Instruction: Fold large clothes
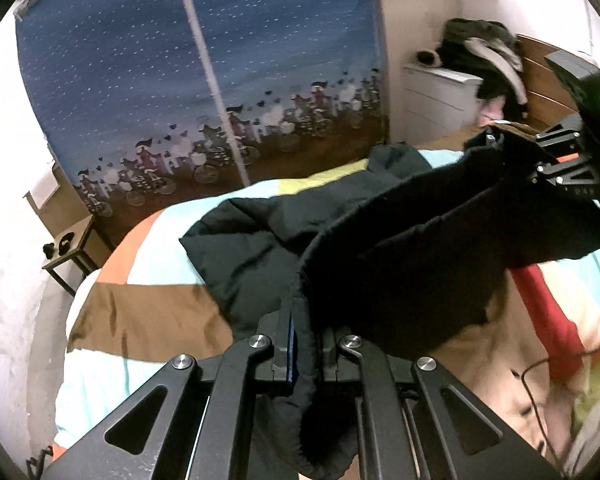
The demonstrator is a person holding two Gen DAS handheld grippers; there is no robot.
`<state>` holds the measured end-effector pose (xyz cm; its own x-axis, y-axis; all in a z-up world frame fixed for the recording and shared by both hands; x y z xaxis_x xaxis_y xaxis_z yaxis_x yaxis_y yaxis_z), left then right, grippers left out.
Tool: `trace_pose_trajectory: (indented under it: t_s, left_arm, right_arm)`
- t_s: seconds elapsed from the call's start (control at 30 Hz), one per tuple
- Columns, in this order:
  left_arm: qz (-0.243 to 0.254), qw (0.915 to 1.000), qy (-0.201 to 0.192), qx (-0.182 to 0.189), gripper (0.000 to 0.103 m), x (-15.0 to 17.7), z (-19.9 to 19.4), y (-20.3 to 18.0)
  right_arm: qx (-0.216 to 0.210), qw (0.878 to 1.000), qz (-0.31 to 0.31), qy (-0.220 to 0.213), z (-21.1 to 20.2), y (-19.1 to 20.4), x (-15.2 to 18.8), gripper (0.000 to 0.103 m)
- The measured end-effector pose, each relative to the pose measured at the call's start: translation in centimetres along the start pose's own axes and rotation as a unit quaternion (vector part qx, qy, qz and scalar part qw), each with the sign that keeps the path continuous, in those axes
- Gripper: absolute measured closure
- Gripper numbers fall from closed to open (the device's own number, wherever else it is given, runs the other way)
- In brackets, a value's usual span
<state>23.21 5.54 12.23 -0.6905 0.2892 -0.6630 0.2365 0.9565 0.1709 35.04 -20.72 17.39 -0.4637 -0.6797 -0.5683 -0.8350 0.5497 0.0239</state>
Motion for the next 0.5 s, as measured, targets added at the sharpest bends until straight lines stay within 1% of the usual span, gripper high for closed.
trace_pose_trajectory:
  t_s: [0.07,0.2,0.3,0.4,0.5]
  left_arm:
    - [-0.011,0.9999,-0.003,-0.002,0.098,-1.0,1.4,1.0]
    - [-0.018,0.9995,-0.018,-0.019,0.098,-2.6,4.0,2.6]
    - [-0.038,0.9987,-0.024,-0.024,0.098,-3.7,6.1,4.2]
    - [-0.056,0.9977,-0.026,-0.027,0.098,-4.7,8.2,5.7]
    - [-0.06,0.9973,-0.029,-0.03,0.098,-5.6,9.6,6.6]
  right_arm:
    - [0.01,1.0,-0.003,0.002,1.6,-1.3,-1.3,0.095]
    - [0.024,1.0,-0.004,0.012,4.6,-3.5,-3.6,0.095]
    - [0.037,0.999,-0.01,0.019,6.9,-5.0,-5.2,0.095]
    - [0.044,0.999,-0.015,0.023,8.7,-6.0,-6.1,0.095]
    - [0.047,0.998,-0.015,0.026,10.0,-7.0,-6.9,0.095]
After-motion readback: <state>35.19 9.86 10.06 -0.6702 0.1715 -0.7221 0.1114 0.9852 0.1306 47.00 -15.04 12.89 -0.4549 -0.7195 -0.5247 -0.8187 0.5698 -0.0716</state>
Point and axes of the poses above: each gripper's, at about its wrist camera, not at the fingertips, and z roughly the way its jaws point, y to its left, x to its underside, the point moved 5 cm from there along z, roughly the way its jaws point, and after that the axes turned 1 degree about z, right-handed, at the moved point
